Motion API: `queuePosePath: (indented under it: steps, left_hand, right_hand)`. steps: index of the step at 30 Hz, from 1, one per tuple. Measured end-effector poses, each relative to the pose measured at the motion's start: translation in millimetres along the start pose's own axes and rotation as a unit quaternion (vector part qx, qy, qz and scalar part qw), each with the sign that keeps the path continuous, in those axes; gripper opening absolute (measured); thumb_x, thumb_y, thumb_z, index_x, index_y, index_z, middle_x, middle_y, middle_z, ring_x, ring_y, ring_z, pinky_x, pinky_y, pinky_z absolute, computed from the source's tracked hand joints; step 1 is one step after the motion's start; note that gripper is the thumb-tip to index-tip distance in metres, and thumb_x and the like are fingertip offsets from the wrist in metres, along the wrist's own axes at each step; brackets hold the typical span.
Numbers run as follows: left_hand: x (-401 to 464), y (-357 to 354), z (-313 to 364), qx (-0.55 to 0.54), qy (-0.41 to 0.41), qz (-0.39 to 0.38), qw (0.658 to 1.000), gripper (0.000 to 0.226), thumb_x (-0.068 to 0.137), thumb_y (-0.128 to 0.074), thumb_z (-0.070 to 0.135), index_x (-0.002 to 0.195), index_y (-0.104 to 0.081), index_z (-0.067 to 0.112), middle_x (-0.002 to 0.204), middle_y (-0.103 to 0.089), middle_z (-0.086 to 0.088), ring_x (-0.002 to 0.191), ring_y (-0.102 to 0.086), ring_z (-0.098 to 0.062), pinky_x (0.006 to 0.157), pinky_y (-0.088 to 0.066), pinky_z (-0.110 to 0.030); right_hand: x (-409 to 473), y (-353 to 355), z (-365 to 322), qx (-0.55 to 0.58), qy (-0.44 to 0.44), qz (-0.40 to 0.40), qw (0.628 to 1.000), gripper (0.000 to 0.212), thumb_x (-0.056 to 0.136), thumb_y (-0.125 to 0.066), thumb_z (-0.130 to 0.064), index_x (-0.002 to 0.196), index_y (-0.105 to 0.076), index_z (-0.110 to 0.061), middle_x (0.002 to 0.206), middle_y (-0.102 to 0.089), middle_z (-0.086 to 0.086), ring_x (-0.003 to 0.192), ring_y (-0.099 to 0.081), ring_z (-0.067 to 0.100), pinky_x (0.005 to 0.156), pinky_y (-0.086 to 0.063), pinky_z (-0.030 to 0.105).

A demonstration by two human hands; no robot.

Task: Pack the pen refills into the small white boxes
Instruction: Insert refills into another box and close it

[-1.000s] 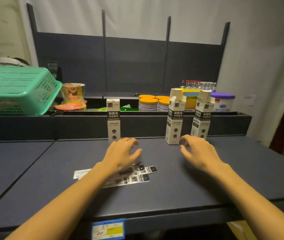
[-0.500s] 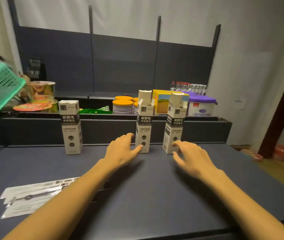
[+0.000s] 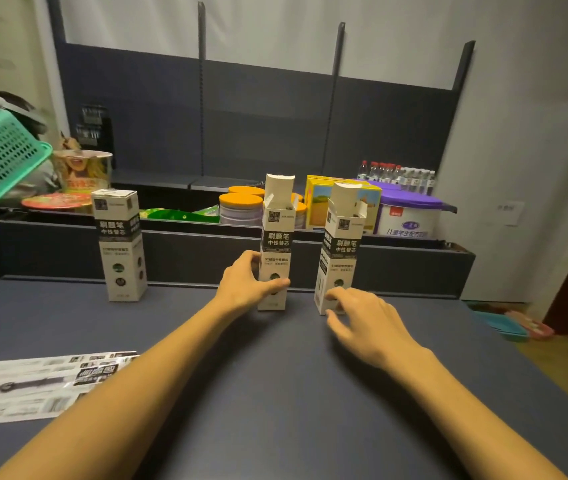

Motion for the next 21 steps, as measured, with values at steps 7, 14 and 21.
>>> queuePosePath:
  steps: [7,14,21]
  left_hand:
    - [-27.3,51.2,3.5,-0.029,-0.082,0.014,0.996,0.051,0.076,-0.077,0.033,0.116,-0.045,0.028,0.104,-0.056,0.017,0.095,-0.055,-0.004,0.067,-0.047,-0.013]
    - [-69.2,146.1,-36.6,-0.034,-0.107,0.066,0.991,0.05,0.075,-0.073,0.04,0.12,-0.052,0.03,0.108,-0.062,0.019,0.098,-0.059,0.004,0.076,-0.05,-0.015]
    - [-92.5,240.1,-88.5,0.037,-0.114,0.113,0.986,0.059,0.073,-0.076,0.042,0.125,-0.051,0.031,0.109,-0.061,0.019,0.102,-0.055,0.005,0.077,-0.039,-0.008]
  right_hand:
    - [18.2,-3.6,-37.1,0.068,0.016,0.007,0.998,0.034,0.098,-0.048,-0.038,0.129,-0.05,-0.026,0.121,-0.061,-0.004,0.11,-0.056,0.017,0.09,-0.049,0.035]
    - [38.3,-28.8,-104.4,0.11,0.024,-0.005,0.994,0.032,0.096,-0.051,-0.039,0.125,-0.054,-0.026,0.113,-0.063,-0.003,0.098,-0.06,0.017,0.086,-0.053,0.04]
    - [58.7,-42.9,-184.2,0.147,0.026,0.019,0.989,0.026,0.093,-0.054,-0.036,0.115,-0.06,-0.024,0.104,-0.066,-0.005,0.093,-0.06,0.017,0.079,-0.05,0.032]
Point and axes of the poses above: each hand's wrist, its own x-axis towards the middle knuckle, its own y-axis out of the back of the hand, z = x × y, the point moved 10 cm from there along x, towards the middle knuckle
